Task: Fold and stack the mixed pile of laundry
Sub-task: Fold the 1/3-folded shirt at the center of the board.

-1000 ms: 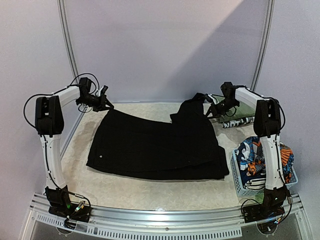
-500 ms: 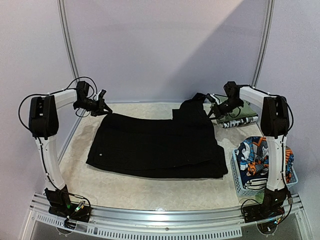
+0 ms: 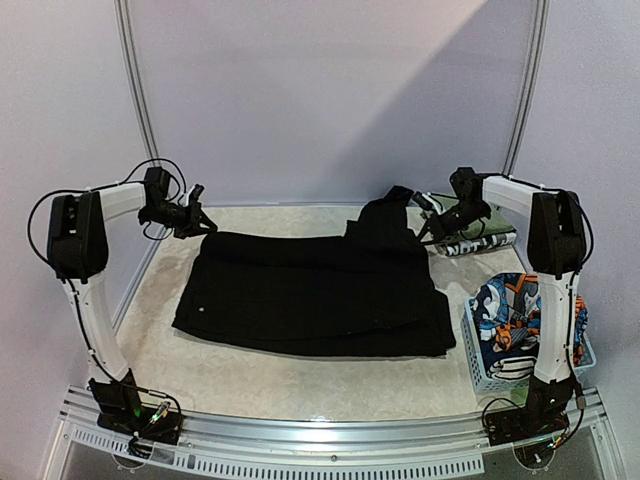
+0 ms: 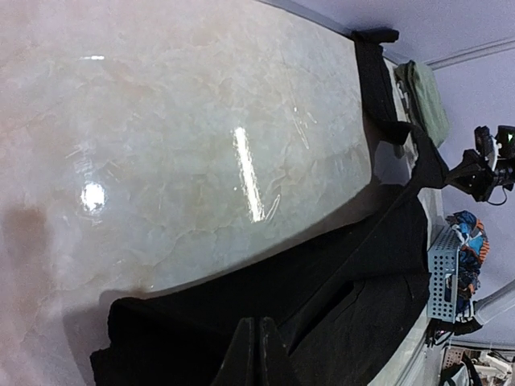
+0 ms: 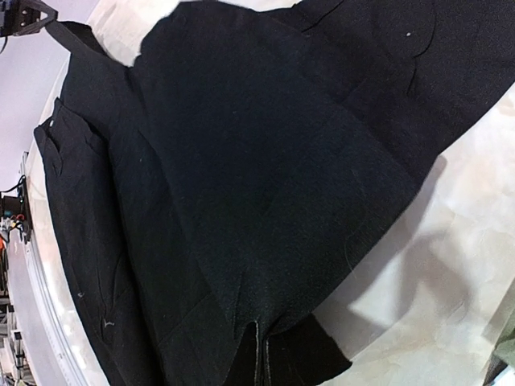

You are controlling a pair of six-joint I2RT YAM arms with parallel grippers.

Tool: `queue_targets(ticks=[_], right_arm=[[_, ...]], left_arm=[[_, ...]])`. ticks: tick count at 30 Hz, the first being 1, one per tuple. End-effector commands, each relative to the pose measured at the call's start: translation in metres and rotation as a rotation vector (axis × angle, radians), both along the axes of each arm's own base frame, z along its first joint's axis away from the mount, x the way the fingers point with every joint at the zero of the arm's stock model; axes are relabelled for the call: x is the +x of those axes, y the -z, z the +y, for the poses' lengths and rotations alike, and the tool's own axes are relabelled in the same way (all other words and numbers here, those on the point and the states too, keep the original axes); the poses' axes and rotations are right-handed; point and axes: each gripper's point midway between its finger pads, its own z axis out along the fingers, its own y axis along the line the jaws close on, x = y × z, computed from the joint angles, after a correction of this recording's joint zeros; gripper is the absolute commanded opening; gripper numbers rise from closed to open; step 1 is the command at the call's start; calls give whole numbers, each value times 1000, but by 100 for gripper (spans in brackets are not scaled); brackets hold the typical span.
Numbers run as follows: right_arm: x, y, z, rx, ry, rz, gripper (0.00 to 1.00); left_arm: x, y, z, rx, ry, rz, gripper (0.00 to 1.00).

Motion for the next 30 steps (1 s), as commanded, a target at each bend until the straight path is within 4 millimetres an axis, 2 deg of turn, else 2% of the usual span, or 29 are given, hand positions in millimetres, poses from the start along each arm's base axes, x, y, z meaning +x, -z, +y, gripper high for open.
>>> queue_targets(ticks=[1,15,30], right_arm=[[-13,-23,4,15,-39,-43,0],[-60,-15,18,-6,-131,4,0],[-89,3,3,-94,-185,39,0]], left_arm=[[-9,-4,8,1,-17,7,0],[-29,7,18,53,-19,67,0],[-56,16,27,99,-34,147,0]])
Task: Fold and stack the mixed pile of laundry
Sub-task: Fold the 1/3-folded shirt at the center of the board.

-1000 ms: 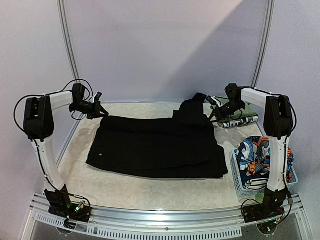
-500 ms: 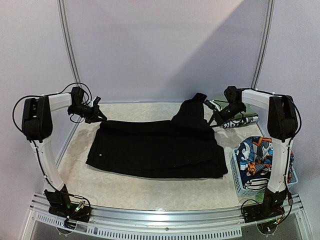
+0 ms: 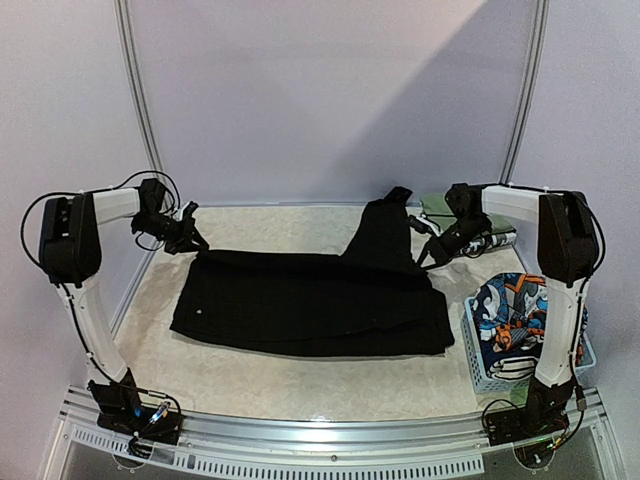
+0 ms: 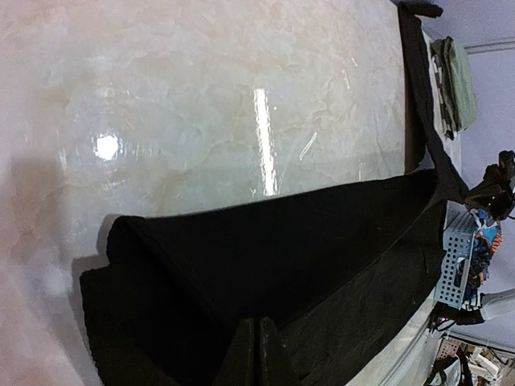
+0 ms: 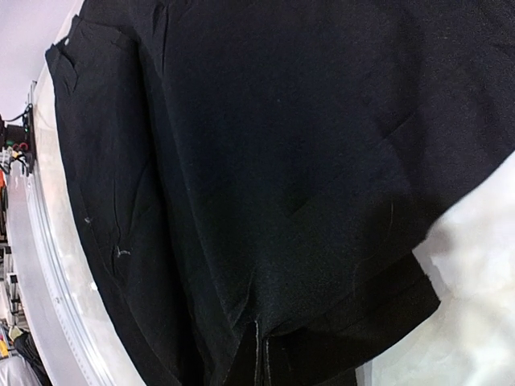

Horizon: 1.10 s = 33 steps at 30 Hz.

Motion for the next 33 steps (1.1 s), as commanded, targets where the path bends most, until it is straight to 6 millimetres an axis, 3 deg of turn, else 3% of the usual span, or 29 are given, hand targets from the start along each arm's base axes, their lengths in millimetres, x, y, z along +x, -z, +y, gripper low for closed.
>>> queue_targets(ticks=[1,14,22,33], right_arm=[[-12,-11,-8,-38,-32,-35,0],[-26,2,-13,-72,-57,-10,0],[-38,22,-4,-126,-110,10,0],[-50,36,-16,-212,-137,6,0]], left_arm=[[-11,-9,9,29,-8,-2,0],[-37,5,11,58,-12,95,0],[-41,24,13,101,-5,139,0],[-53,23,14,122,-6,153,0]])
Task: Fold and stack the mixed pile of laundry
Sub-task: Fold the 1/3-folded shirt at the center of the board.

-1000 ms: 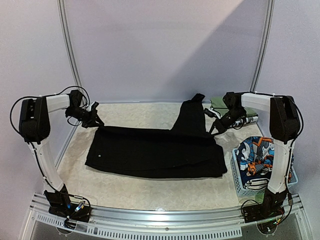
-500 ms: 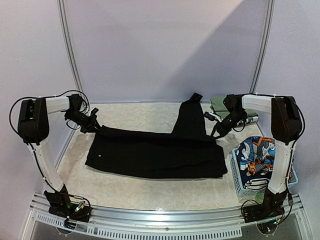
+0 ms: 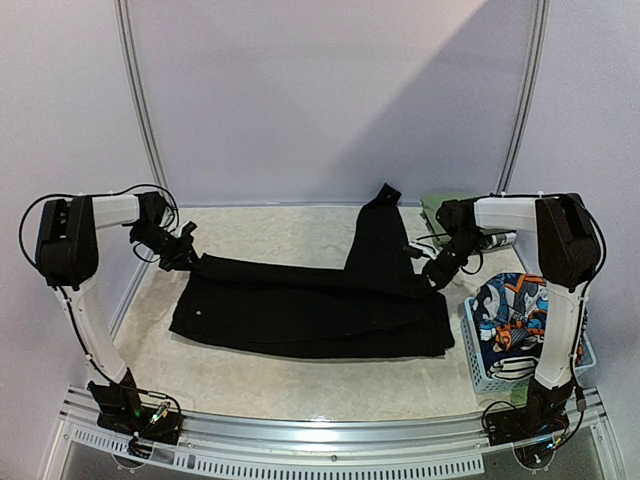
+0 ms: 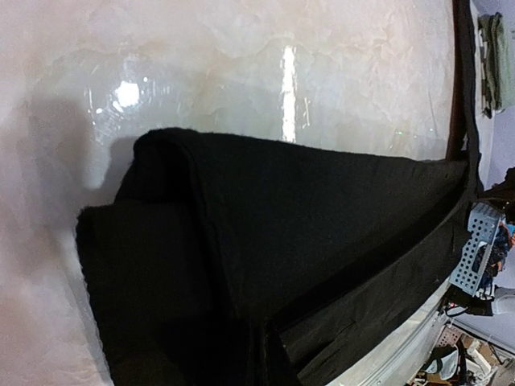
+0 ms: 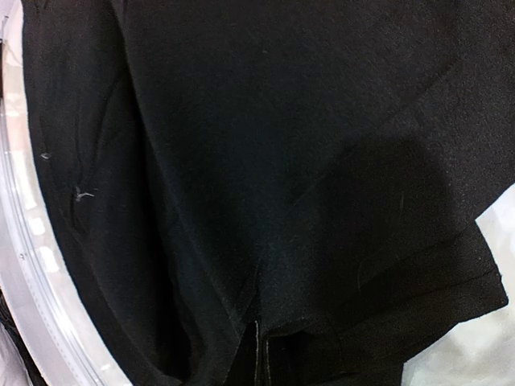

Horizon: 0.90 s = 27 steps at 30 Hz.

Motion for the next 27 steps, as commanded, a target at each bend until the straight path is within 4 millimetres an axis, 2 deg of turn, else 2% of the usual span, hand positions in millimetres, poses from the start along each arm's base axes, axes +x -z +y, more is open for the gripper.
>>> queue_targets(ticks=[1,6,9,13,15,17,21,24,27], right_arm=[[-3,3,-13,-58,-10,-20,0],[-2,10,-14,-71,-8,-10,1],[-1,10,-13,-72,-2,-11,6],[-6,11,-14,-79,-9,4,20],[-11,7,-15,-75,-18,13,25],[-13,-2,-14,-65,-26,0,30],[-1,-31,-7,-26,-13,-47,37],[22,-51,0,5,33,-101,42],[60,-69,1,28,129,-192,50]], left_arm=[[-11,-3,6,43,2,4,0],[-18,5,8,63,4,39,0],[-18,4,10,73,3,31,4],[-22,1,21,143,-13,64,19],[-25,-2,39,250,-48,86,28],[-24,-14,53,330,-74,58,38],[-6,-54,57,358,-115,-94,47],[14,-84,50,354,-124,-231,56],[32,-109,43,416,-130,-358,65]])
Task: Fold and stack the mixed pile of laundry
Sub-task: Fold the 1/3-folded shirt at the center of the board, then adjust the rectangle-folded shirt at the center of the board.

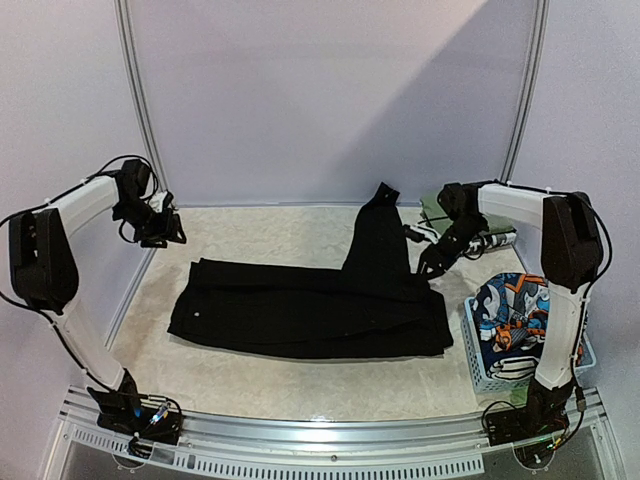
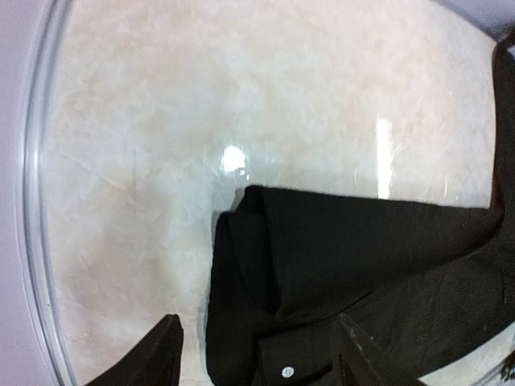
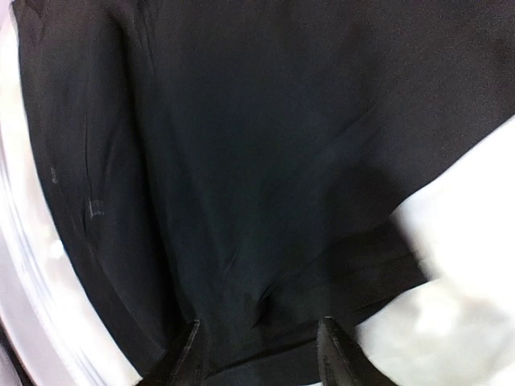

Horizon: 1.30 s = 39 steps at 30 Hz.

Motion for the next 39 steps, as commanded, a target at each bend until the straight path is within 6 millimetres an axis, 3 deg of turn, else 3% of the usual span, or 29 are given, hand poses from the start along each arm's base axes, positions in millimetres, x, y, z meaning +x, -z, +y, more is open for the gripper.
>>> queue_targets(ticks=[1,5,7,9,12,14,19,25,33,39], right_arm=[[60,-46,4,69,165,-169,53],[116,-57,-4,101,347,-228,59],[137,-48,-4,104,397,-213,59],[163,-51,-3,104,414,-265,60],[192,-45,0,108,447,-295,67],[206,-30,2,115,481,-277,74],[218,6,7,129,578,-196,85],[231,37,6,141,708,-142,87],[248,66,20,238,767,-81,77],[249,85,38,340,791,23,60]], left_arm=[[35,-44,-8,126,1,-223,70],[51,-66,-22,208,-67,-375,91],[55,-72,-33,200,-95,-416,93],[58,-71,-54,170,-64,-433,93],[60,-63,-87,125,-11,-420,94],[59,-55,-111,81,21,-411,94],[49,-50,-166,2,92,-407,94],[33,-45,-203,-33,155,-389,93],[4,-55,-238,-97,232,-376,90],[-14,-71,-248,-109,263,-380,89]])
